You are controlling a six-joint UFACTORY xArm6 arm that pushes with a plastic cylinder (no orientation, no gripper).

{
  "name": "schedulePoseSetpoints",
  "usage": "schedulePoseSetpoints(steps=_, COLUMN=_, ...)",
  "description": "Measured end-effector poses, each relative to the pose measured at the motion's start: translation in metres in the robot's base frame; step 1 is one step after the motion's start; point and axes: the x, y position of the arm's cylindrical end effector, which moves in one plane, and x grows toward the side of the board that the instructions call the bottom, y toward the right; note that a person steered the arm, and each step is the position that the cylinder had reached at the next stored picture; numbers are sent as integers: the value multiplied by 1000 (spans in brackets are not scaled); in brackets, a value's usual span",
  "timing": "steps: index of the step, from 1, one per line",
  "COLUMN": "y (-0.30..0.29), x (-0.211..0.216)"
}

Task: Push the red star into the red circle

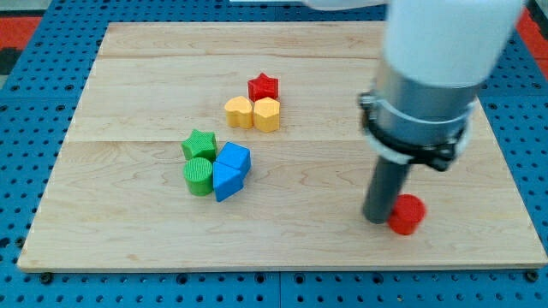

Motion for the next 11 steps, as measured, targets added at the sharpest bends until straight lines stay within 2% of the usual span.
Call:
schedulePoseSetpoints(steps=1, y=3, x=0)
schedulePoseSetpoints(steps=2, y=-19, x=-55)
schedulePoseSetpoints(steps=3, y=-3, x=-159)
schedulePoseSetpoints(steps=4, y=-48, x=-248)
schedulePoseSetpoints(steps=5, y=-159, x=-267)
schedulePoseSetpoints(steps=6, y=-197, x=-245)
schedulePoseSetpoints(steps=8, y=-58, x=-217)
schedulePoseSetpoints(steps=9, y=-98, x=-279)
schedulePoseSetpoints(steps=11, y=-159, x=-232)
